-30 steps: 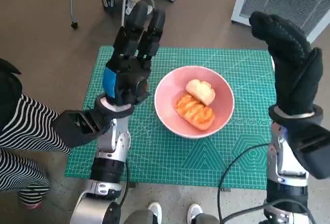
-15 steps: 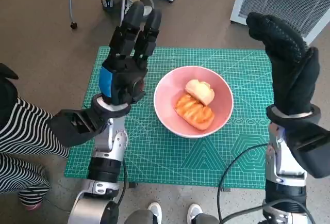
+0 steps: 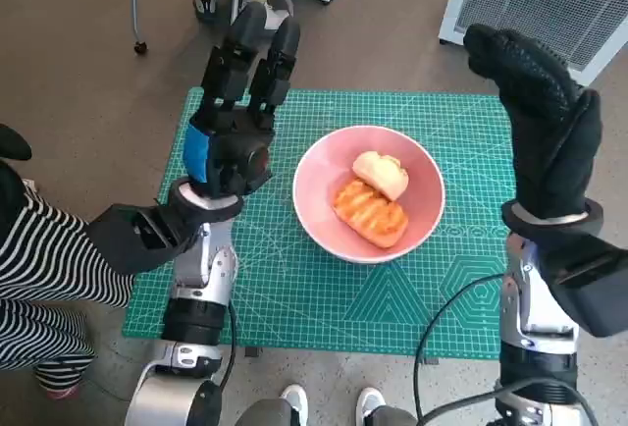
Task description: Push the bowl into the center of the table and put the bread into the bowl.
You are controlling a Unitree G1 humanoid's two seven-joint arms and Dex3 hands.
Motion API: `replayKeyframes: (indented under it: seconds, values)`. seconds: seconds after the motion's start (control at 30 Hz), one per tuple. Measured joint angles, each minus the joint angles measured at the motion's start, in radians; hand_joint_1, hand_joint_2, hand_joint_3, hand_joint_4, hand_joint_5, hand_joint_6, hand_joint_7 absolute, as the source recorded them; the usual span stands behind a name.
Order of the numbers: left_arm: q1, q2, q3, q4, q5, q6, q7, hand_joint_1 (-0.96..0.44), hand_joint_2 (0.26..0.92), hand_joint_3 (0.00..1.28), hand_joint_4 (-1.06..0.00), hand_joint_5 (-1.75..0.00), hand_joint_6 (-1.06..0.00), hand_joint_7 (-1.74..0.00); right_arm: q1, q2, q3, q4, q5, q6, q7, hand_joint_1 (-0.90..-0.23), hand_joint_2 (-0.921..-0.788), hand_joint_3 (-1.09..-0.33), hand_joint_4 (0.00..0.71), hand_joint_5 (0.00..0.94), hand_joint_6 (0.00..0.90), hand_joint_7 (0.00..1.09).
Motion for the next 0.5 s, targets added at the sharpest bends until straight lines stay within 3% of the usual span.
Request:
replayKeyframes:
  seconds: [0.5]
  values:
    - [-0.001,0.003,0.002,0.009,0.002,0.000,-0.007,-0.72,0.921,0.38,-0.06,-0.01,0.00,-0.36,-0.003,0.000,0.000,0.003,0.000,-0.001,0.000,-0.684,-0.921,-0.736,0.149,0.002,0.060,0.42]
